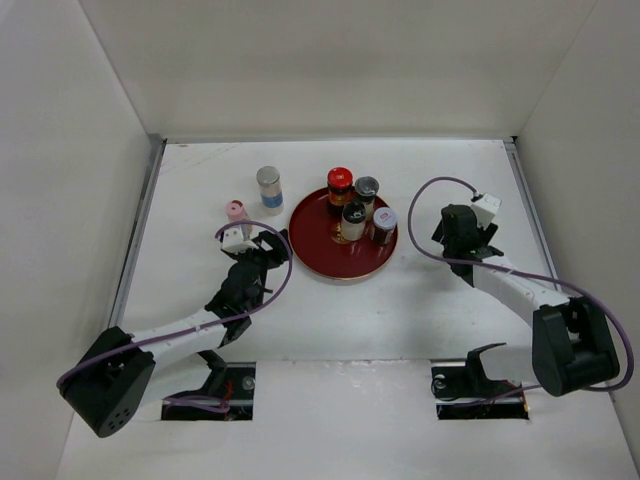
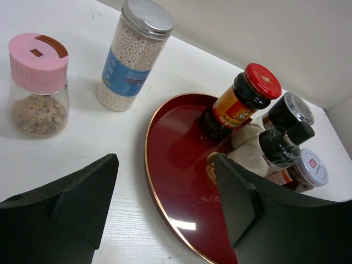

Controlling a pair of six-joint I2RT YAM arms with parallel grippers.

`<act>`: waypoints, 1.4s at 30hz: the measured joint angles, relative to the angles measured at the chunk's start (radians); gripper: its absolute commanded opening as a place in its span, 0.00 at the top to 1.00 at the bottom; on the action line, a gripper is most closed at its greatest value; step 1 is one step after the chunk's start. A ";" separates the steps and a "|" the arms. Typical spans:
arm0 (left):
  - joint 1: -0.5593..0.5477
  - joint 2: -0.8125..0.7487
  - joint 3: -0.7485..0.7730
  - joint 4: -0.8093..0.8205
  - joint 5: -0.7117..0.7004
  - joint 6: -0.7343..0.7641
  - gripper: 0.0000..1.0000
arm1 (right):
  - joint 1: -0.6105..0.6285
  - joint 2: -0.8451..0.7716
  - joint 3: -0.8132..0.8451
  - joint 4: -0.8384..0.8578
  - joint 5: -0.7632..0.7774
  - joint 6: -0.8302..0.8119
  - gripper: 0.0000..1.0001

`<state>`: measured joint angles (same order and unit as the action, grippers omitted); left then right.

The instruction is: Organize the condiment bottles

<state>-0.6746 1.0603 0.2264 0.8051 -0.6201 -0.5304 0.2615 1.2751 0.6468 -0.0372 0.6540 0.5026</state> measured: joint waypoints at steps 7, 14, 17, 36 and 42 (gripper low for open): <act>0.000 0.000 0.000 0.000 0.000 -0.001 0.31 | -0.007 0.028 -0.001 0.015 -0.029 0.003 0.55; 0.000 0.002 0.000 0.000 0.000 -0.001 0.31 | 0.055 -0.073 -0.006 -0.020 0.006 0.003 0.60; 0.000 0.002 0.000 0.000 0.000 -0.001 0.31 | 0.166 -0.177 -0.006 -0.066 0.020 0.006 0.61; 0.016 0.016 0.000 0.000 0.000 0.002 0.31 | 0.578 0.172 0.208 0.032 -0.012 -0.069 0.58; 0.026 0.043 0.000 -0.002 -0.002 0.013 0.31 | 0.575 0.270 0.210 0.094 -0.026 -0.120 0.53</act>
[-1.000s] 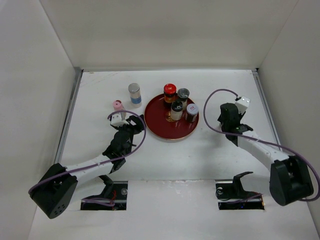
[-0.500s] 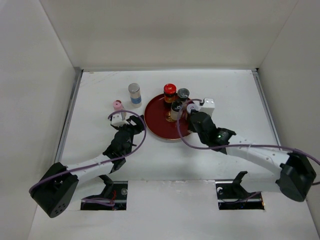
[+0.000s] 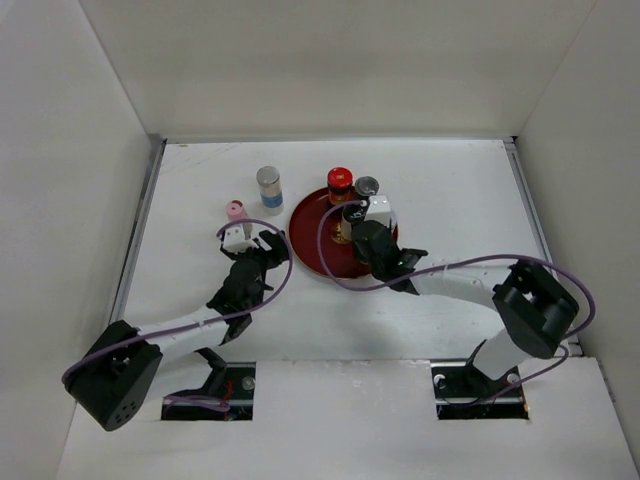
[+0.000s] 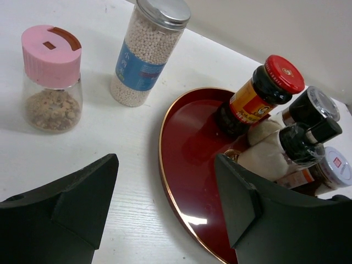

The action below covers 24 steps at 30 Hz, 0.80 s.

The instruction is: Organize the condiment bottles

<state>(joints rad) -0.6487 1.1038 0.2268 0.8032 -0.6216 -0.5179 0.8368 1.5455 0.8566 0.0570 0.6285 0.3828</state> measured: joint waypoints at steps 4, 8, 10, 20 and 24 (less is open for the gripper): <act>0.009 0.003 0.007 -0.016 -0.007 0.005 0.30 | -0.004 0.023 0.000 0.045 -0.001 -0.016 0.38; 0.012 -0.013 0.052 -0.093 -0.025 0.006 0.26 | -0.004 0.026 -0.007 0.067 -0.002 -0.024 0.18; 0.011 -0.035 0.094 -0.157 -0.036 0.006 0.22 | -0.004 0.023 -0.014 0.074 -0.002 -0.026 0.09; 0.067 0.006 0.472 -0.498 -0.066 0.031 0.08 | -0.004 -0.215 -0.077 0.091 -0.024 -0.046 0.00; 0.106 0.162 0.642 -0.596 -0.047 0.062 0.08 | -0.004 -0.322 -0.126 0.140 -0.027 -0.046 0.21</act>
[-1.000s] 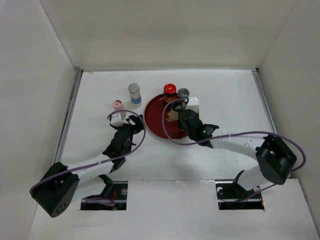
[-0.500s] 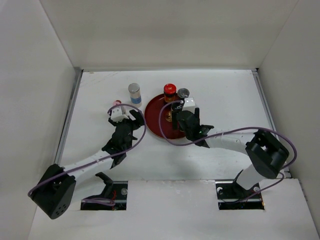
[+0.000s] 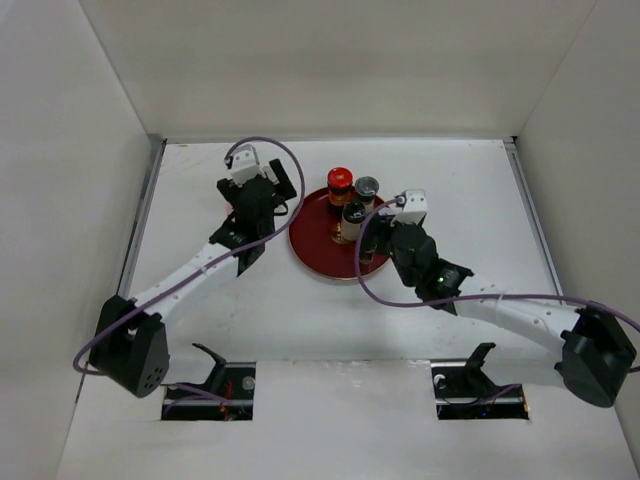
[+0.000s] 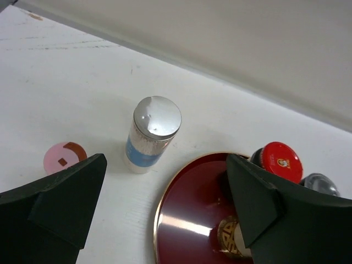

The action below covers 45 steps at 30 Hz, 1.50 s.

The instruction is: Organize the condiment bottles

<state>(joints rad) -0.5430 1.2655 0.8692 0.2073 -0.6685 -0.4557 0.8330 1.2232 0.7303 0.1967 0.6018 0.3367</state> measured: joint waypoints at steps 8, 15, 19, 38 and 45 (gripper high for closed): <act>0.085 0.246 0.192 -0.123 0.050 0.064 0.11 | 0.004 -0.106 -0.119 0.055 -0.009 0.035 0.50; 0.122 0.388 0.321 -0.179 0.084 0.111 0.14 | 0.006 -0.118 -0.132 0.090 -0.027 0.050 0.19; 0.124 0.447 0.367 -0.196 0.096 0.125 0.23 | 0.007 -0.118 -0.134 0.105 -0.036 0.049 0.17; 0.039 0.288 0.276 -0.211 0.084 0.169 0.58 | 0.007 -0.119 -0.158 0.145 -0.039 0.049 0.16; -0.110 0.142 0.259 -0.154 0.080 0.167 0.57 | 0.006 -0.123 -0.168 0.171 -0.038 0.057 0.06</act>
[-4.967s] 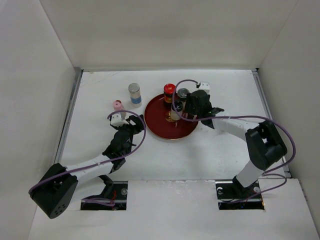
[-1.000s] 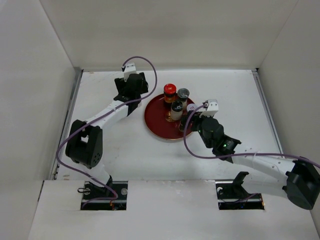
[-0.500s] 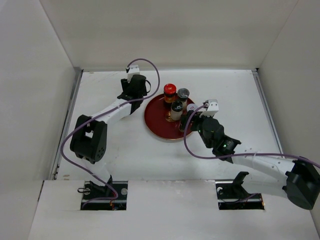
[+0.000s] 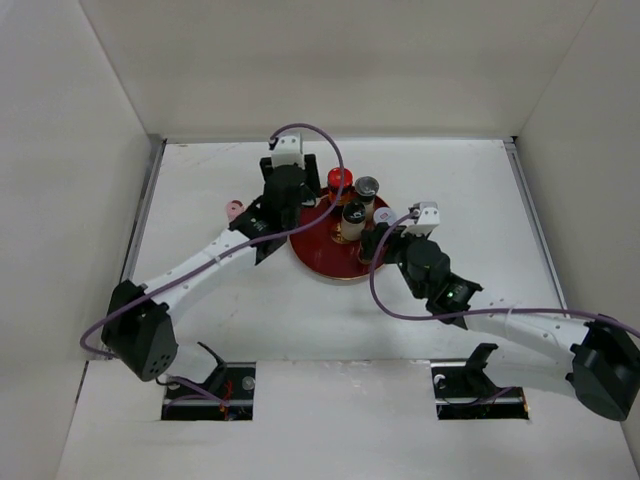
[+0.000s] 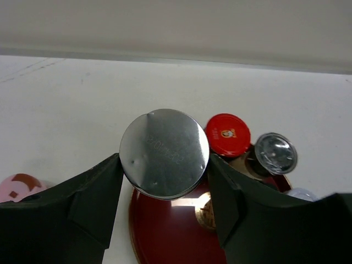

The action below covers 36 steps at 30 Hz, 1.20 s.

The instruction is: Organize the condiment bottles

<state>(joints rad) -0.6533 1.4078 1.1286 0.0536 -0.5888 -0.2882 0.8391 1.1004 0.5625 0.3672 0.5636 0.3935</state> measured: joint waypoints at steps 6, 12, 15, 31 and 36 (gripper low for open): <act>-0.059 0.083 -0.003 0.018 0.015 -0.011 0.57 | -0.017 -0.034 -0.034 0.007 0.000 0.015 0.06; -0.060 0.184 -0.003 0.019 0.018 -0.013 0.57 | -0.043 -0.050 -0.041 0.008 0.001 0.031 0.06; -0.057 0.219 -0.003 0.032 0.020 -0.012 0.56 | -0.046 -0.050 -0.041 0.008 0.001 0.034 0.06; -0.048 0.259 -0.065 0.178 0.021 -0.002 0.07 | -0.046 -0.046 -0.041 0.008 0.001 0.042 0.04; -0.037 0.056 -0.193 0.180 0.008 -0.005 0.07 | -0.046 -0.046 -0.041 0.008 0.000 0.042 0.04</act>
<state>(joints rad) -0.6907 1.4639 0.9352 0.2337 -0.5812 -0.2928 0.7929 1.0542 0.5213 0.3752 0.5640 0.4351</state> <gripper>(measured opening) 0.931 0.955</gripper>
